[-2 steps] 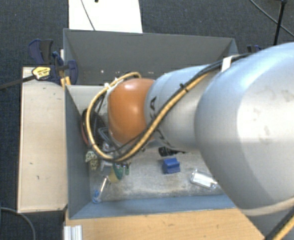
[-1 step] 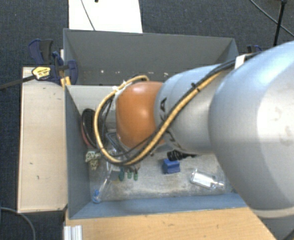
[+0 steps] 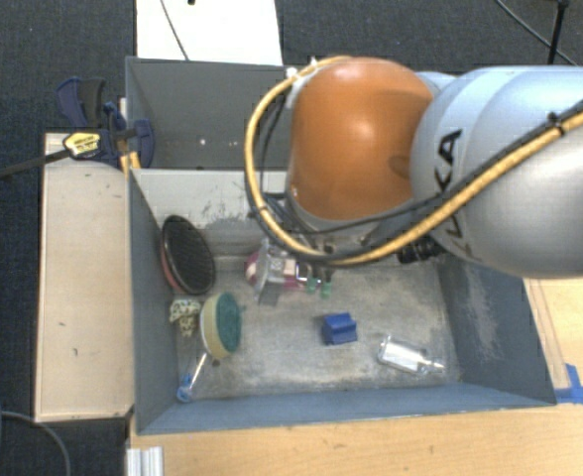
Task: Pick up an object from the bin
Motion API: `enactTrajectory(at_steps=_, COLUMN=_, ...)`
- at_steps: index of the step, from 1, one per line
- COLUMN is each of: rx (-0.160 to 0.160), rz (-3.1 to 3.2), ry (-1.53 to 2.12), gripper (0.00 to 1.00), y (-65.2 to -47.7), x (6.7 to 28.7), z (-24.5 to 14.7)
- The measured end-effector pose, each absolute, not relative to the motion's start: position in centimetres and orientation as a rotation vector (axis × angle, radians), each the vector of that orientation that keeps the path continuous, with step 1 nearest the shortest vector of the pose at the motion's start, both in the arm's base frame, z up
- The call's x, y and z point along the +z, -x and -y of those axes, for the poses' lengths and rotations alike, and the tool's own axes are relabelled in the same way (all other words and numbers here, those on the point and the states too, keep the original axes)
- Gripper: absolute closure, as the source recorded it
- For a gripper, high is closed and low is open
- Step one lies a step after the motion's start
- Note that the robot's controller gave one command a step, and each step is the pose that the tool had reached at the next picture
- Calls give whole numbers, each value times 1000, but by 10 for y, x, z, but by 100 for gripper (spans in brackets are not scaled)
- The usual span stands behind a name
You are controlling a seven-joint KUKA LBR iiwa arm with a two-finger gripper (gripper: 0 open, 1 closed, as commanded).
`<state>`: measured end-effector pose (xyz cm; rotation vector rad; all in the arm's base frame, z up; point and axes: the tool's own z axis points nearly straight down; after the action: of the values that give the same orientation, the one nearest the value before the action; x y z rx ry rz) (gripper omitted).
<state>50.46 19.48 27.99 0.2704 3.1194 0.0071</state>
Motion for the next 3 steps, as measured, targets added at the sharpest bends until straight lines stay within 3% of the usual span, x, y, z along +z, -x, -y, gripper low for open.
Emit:
enactTrajectory(at_steps=1, rx=-2, rz=-3092, ry=-575, gripper=100, y=-516, x=176, z=-245)
enactTrajectory(at_steps=2, rx=4, rz=-3085, ry=-576, gripper=100, y=-491, x=219, z=-233)
enactTrajectory(at_steps=3, rx=-3, rz=-3086, ry=-597, gripper=100, y=-507, x=165, z=-235)
